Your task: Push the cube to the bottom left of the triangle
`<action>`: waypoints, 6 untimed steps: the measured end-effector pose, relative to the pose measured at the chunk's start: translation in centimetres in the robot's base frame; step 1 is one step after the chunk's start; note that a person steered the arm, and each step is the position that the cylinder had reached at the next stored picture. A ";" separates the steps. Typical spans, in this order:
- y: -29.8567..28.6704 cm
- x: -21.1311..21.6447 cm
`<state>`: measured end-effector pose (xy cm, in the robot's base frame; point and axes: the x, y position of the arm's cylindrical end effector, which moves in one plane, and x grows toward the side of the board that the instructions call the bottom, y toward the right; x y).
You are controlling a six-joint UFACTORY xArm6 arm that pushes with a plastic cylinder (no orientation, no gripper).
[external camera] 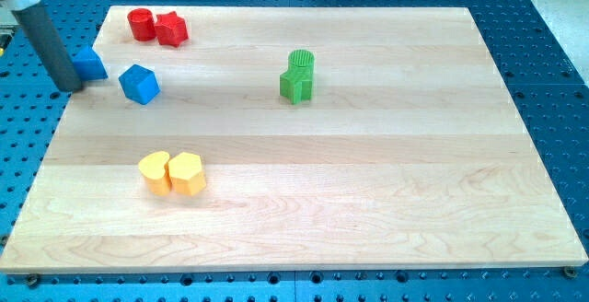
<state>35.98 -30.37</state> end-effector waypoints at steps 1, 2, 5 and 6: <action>5.2 -5.2; 7.2 -5.3; 6.4 5.3; 5.8 1.1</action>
